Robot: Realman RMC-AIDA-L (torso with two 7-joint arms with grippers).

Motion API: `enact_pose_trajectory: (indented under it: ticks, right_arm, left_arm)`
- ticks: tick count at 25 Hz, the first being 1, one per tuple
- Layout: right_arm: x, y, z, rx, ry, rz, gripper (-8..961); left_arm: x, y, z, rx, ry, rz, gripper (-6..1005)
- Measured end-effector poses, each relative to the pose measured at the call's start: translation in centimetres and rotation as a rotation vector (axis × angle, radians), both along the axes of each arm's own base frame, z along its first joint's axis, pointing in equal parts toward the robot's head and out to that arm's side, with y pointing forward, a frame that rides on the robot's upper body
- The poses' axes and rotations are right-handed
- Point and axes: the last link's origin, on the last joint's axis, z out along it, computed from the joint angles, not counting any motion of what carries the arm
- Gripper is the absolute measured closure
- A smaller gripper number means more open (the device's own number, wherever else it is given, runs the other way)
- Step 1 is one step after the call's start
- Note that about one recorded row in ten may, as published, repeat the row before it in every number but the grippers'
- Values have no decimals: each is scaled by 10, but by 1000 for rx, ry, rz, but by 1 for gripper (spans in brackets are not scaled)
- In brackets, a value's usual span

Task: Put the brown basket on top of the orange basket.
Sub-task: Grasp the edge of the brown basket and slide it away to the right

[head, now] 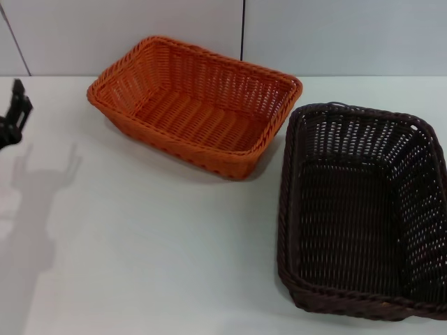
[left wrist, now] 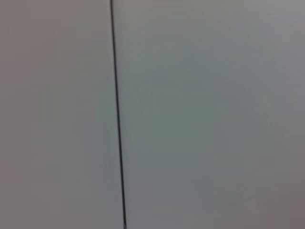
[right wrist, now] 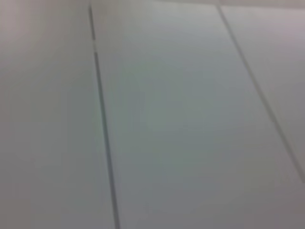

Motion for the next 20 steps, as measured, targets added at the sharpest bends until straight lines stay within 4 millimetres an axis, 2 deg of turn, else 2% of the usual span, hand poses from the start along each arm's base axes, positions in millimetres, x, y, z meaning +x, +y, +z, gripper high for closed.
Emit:
enact_pose_trajectory:
  ticks: [4,6,7,8,11,12,14,16,17,18,20]
  right_arm:
    - [-10,14,0,-54,0,72,136]
    - [-15,25,5,-121,22,132,136]
    - [-20,37,11,-205,40,183,136]
    - [-20,37,11,-205,40,183,136]
    - [-34,53,22,-324,17,253,136]
    - [-47,65,31,-414,5,297,135]
    - [-54,72,35,-476,11,309,135]
    - [-65,85,39,-615,34,304,135]
    - [-76,95,40,-749,36,269,135]
    - [-76,95,40,-749,36,269,135]
    - [-87,103,42,-857,34,229,135]
  left_arm:
    - [-9,0,-8,-37,12,23,165]
    - [-13,-1,-11,-48,18,33,165]
    - [-15,-1,-12,-52,20,43,166]
    - [-15,-1,-12,-52,20,43,166]
    - [-18,-2,-14,-60,24,50,166]
    - [-18,-2,-14,-62,25,50,166]
    - [-18,-2,-14,-62,22,50,166]
    - [-18,-3,-14,-62,19,50,165]
    - [-18,-3,-14,-63,17,51,165]
    - [-19,-3,-14,-63,17,51,165]
    - [-19,-3,-14,-63,17,52,165]
